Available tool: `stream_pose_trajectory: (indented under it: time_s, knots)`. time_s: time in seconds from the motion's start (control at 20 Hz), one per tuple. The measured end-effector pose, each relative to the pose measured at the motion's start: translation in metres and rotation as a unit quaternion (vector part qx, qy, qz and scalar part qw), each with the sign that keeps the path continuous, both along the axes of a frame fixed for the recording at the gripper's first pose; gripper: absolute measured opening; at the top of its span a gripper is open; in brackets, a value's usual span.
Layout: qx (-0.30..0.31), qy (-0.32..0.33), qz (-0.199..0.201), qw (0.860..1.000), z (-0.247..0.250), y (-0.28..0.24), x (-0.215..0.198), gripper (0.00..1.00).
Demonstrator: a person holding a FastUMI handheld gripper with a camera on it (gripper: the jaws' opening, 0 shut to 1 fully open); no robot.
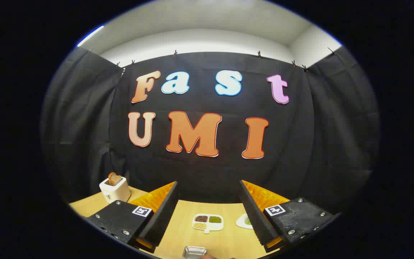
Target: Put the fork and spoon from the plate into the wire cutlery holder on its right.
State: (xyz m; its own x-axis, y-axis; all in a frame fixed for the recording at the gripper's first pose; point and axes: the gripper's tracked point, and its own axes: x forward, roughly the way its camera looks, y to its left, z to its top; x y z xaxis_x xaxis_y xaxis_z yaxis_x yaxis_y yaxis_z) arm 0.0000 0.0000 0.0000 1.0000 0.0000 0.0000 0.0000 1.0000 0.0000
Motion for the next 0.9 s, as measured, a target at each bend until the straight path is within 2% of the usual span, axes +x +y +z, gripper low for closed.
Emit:
stream_pose_trajectory:
  time_s: [0.15, 0.3, 0.45, 0.65, 0.8, 0.9]
  knots:
    - [-0.005, -0.002, -0.009, 1.0, 0.008, 0.002, -0.015, 0.99]
    - [0.034, -0.008, -0.024, 0.999, 0.017, 0.011, -0.023, 0.99]
    - [0.034, -0.016, -0.058, 0.998, 0.021, 0.01, -0.021, 0.98]
    - [0.038, -0.004, -0.084, 0.996, 0.019, 0.019, -0.024, 0.98]
    - [0.036, -0.001, -0.093, 0.995, 0.014, 0.021, -0.029, 0.98]
    - [0.036, 0.003, -0.083, 0.996, 0.01, 0.026, -0.03, 0.98]
